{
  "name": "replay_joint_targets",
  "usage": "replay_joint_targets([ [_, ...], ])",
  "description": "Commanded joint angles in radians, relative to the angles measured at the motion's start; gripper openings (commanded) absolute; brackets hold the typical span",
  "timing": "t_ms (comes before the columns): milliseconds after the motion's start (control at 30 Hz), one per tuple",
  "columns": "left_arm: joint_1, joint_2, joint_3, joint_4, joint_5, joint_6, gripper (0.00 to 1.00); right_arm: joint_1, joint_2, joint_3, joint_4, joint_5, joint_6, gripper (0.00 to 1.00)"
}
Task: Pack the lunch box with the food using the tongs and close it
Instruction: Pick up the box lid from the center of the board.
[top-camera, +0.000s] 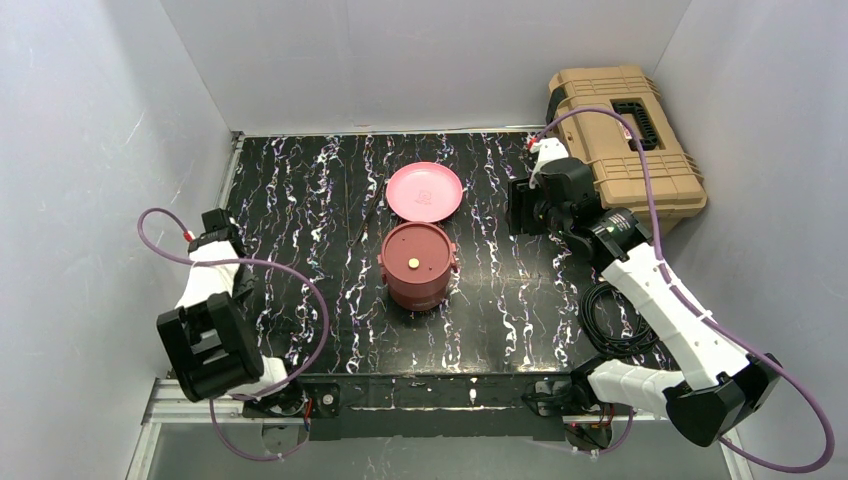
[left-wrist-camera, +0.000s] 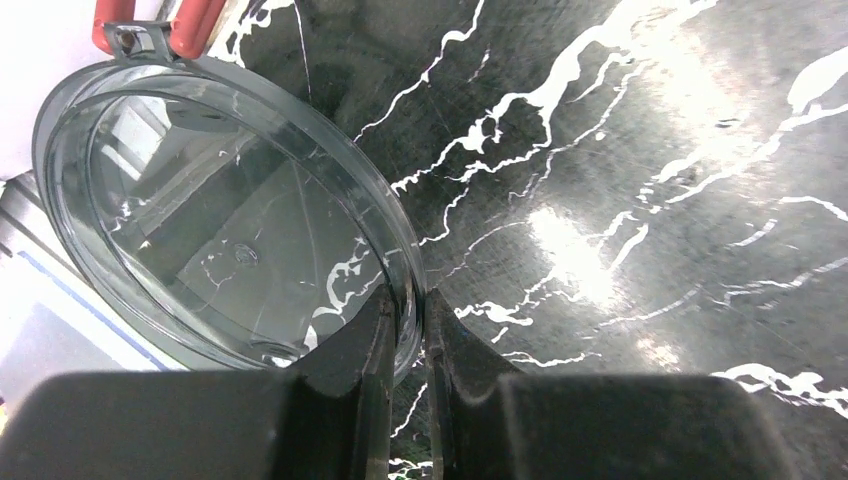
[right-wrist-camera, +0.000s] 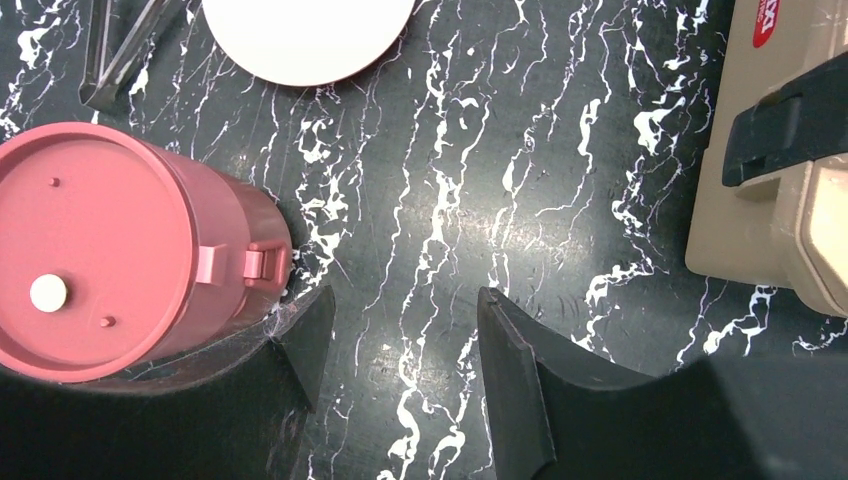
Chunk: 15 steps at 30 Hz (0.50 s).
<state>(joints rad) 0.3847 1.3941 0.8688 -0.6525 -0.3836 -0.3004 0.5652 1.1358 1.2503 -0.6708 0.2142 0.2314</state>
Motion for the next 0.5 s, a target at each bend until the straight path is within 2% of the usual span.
replay_joint_targets([
  [0,0.007,-0.113,0.024,-0.01,0.044,0.016,0.0,-0.004,-0.003,0.059,-0.023,0.041,-0.015,0.64],
  [233,0.006,-0.226,0.036,0.004,0.213,0.026,0.0,-0.004,-0.026,0.037,-0.001,0.056,0.021,0.63],
  [467,-0.039,-0.323,0.128,-0.004,0.479,-0.002,0.0,-0.004,-0.033,0.003,0.083,0.024,0.103,0.63],
])
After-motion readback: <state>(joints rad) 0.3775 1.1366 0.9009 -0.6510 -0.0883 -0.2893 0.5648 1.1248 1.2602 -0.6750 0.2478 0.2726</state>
